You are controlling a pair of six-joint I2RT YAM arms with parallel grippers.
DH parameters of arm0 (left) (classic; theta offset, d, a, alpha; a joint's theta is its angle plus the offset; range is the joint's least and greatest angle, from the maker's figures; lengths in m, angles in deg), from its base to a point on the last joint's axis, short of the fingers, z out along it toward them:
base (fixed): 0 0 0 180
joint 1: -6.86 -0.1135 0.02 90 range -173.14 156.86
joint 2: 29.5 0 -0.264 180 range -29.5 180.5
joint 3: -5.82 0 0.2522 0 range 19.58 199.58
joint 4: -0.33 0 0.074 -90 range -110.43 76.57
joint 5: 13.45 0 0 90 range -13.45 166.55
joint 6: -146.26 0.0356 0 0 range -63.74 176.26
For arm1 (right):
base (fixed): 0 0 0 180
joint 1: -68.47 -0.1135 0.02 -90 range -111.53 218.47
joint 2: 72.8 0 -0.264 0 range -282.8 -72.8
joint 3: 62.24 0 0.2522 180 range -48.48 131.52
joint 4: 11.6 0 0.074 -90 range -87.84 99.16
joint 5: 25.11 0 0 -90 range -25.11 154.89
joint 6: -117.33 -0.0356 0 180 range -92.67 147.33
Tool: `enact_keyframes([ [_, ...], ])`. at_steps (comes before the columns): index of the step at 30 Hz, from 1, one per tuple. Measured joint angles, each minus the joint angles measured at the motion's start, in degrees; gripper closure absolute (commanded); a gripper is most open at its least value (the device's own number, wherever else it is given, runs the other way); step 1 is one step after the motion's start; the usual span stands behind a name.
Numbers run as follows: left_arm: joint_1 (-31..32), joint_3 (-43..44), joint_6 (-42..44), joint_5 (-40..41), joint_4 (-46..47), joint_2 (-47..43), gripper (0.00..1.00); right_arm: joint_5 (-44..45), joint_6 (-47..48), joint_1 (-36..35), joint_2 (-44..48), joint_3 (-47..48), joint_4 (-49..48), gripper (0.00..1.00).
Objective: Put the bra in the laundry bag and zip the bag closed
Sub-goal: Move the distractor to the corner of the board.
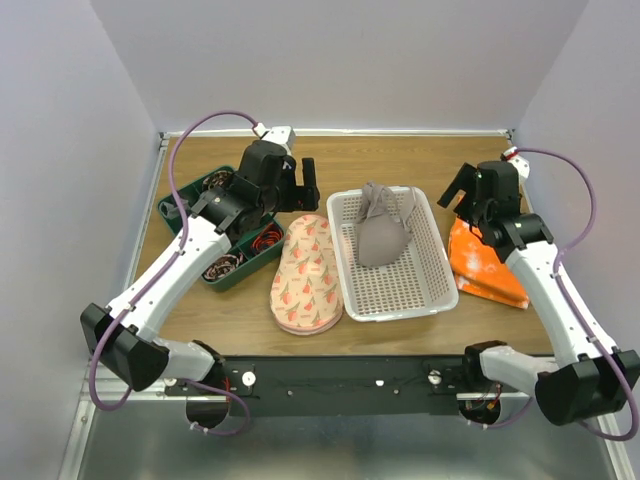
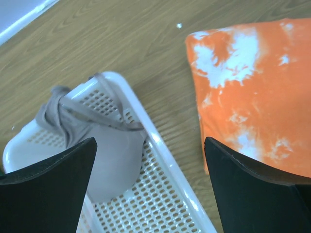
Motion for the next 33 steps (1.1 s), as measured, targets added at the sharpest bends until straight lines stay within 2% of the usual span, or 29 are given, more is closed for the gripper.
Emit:
enact_keyframes([
  [5,-0.09,0.00,1.01,0.17,-0.04,-0.02,0.01,3.76,-2.14,1.86,-5.22,1.40,2.43,0.00],
  [12,-0.59,-0.96,1.33,-0.76,-0.02,-0.55,0.01,-4.11,-2.71,16.50,-14.91,-1.36,2.75,0.00],
  [18,-0.83,-5.44,-0.04,-2.51,0.37,-1.70,0.01,-4.50,-2.69,17.44,-16.35,-3.39,1.20,0.00],
  [26,-0.90,-5.75,-0.70,-5.42,0.48,-0.61,0.01,-5.05,-2.54,25.31,-20.44,-10.36,-1.22,0.00],
  [30,-1.27,-5.20,0.22,-6.58,0.42,0.79,0.01,-4.83,-1.95,25.24,-23.85,-9.55,-2.21,0.00],
  [33,-1.46,-4.00,1.16,-7.21,0.31,2.54,0.01,-4.74,-0.66,25.24,-29.00,-5.29,-0.24,0.00],
])
